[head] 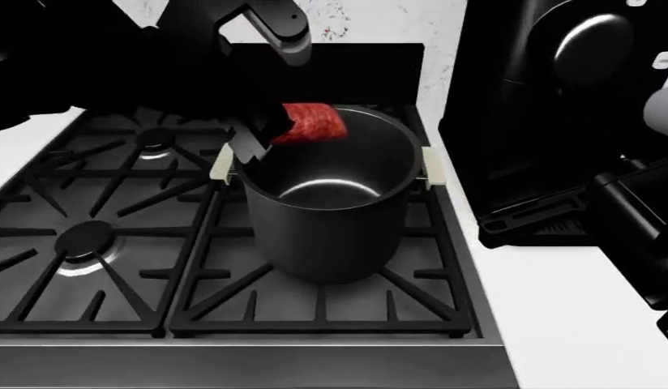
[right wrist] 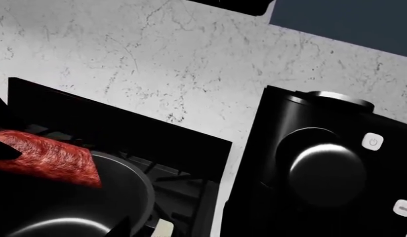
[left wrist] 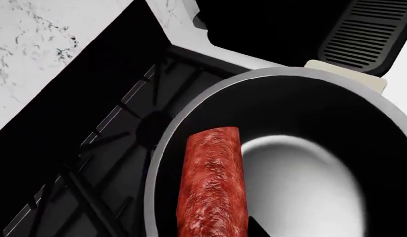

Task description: Frozen meat rests on a plate on the counter. Retrieve the meat and place it in a pot on a burner. Then turn the burner on.

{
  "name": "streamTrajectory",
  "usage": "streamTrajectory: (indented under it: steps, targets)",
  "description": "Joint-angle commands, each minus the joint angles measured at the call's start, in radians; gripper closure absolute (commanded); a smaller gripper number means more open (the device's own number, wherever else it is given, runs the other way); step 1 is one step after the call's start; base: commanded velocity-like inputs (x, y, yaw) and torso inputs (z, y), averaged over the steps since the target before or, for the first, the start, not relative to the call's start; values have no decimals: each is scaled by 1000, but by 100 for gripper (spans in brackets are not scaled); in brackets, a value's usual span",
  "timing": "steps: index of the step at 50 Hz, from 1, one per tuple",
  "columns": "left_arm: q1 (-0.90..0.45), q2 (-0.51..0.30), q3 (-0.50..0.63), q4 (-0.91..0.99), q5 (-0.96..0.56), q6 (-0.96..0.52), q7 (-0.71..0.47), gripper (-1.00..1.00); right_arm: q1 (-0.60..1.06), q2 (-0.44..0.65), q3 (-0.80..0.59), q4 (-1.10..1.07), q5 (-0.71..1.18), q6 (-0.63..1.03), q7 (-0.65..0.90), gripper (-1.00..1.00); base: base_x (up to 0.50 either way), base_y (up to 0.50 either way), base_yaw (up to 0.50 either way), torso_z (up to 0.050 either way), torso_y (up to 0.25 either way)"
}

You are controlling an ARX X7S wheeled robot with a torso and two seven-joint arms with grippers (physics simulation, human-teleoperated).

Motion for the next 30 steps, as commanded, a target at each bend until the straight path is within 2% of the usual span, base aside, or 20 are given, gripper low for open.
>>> streamTrajectory:
  steps: [1, 12, 30]
  targets:
    - [-30, 27, 68, -65, 70, 40, 82, 100, -16, 5, 4, -3, -6, -9, 0, -100, 0, 0, 0, 0, 0]
    - [-50, 63, 133, -126, 117, 83, 174, 100, -22, 9, 3, -4, -6, -15, 3, -100, 0, 0, 0, 0, 1]
    - [-45, 63, 132, -123, 107, 96, 199, 100, -24, 13, -5, 0, -8, -18, 8, -100, 0, 0, 0, 0, 1]
